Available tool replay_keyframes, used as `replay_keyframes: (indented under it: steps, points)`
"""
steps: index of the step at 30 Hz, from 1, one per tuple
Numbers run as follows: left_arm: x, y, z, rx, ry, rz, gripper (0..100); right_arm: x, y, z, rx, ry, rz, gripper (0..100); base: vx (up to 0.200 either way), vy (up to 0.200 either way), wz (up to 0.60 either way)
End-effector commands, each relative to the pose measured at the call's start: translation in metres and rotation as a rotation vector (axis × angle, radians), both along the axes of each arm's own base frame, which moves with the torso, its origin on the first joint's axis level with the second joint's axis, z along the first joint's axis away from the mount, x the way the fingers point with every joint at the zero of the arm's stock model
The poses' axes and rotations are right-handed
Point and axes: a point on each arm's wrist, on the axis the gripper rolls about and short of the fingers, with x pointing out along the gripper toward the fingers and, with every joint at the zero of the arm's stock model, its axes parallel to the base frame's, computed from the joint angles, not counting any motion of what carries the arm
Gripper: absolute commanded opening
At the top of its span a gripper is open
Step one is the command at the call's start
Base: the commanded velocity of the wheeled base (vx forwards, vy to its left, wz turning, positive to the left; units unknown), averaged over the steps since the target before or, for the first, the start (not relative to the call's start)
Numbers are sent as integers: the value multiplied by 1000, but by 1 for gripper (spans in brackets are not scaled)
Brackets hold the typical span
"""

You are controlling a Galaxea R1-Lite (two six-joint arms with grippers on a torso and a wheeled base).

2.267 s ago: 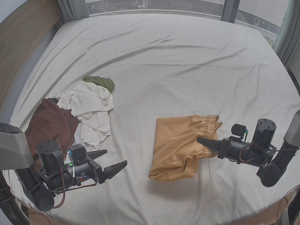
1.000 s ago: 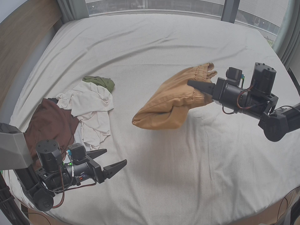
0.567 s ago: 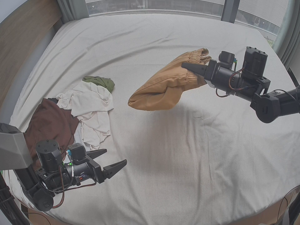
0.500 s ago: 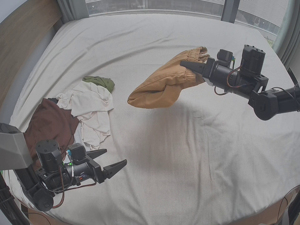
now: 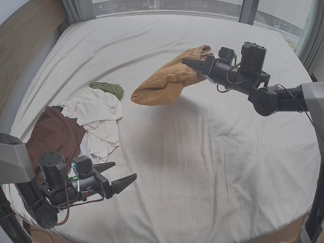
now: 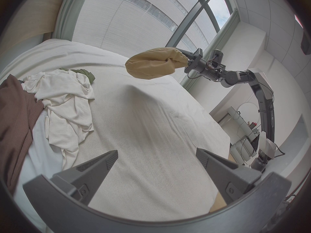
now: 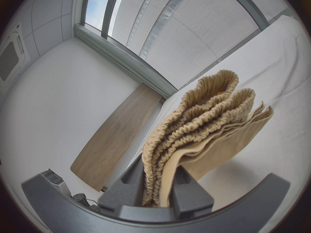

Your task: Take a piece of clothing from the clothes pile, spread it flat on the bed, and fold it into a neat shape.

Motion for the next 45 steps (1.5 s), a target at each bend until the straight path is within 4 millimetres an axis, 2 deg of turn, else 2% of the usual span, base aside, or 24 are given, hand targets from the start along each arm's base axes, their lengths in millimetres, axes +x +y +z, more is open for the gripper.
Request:
replay_keyframes:
  steps: [1,6,11,16,21,25,33,37,38,45]
  points:
    - [-1,1,-1,-1,10,1,100,32,12,-29,-5,14,-3,0,0,0,0]
    - [-2,1,-2,0,13,1,100,42,14,-37,-8,20,-9,0,0,0,0]
    - [-3,1,-2,-7,24,2,100,63,10,-71,-24,53,-34,0,0,0,0]
    - [-3,1,-1,-8,22,4,100,72,-3,-88,-40,87,-63,0,0,0,0]
    - [-3,1,-1,-8,22,4,100,68,-21,-99,-88,126,-92,0,0,0,0]
    - [-3,1,-1,-8,21,4,100,53,-32,-109,-138,173,-102,0,0,0,0]
    - [-1,1,-2,-12,24,6,100,43,-44,-136,-170,210,-117,0,0,0,0]
    - [-1,1,0,-23,25,8,100,41,-44,-142,-174,201,-119,0,0,0,0]
    - [-1,1,0,-23,25,8,100,41,-44,-142,-175,200,-119,100,0,0,0]
    - [1,0,0,-29,25,11,100,31,-45,-151,-216,197,-134,100,0,0,0]
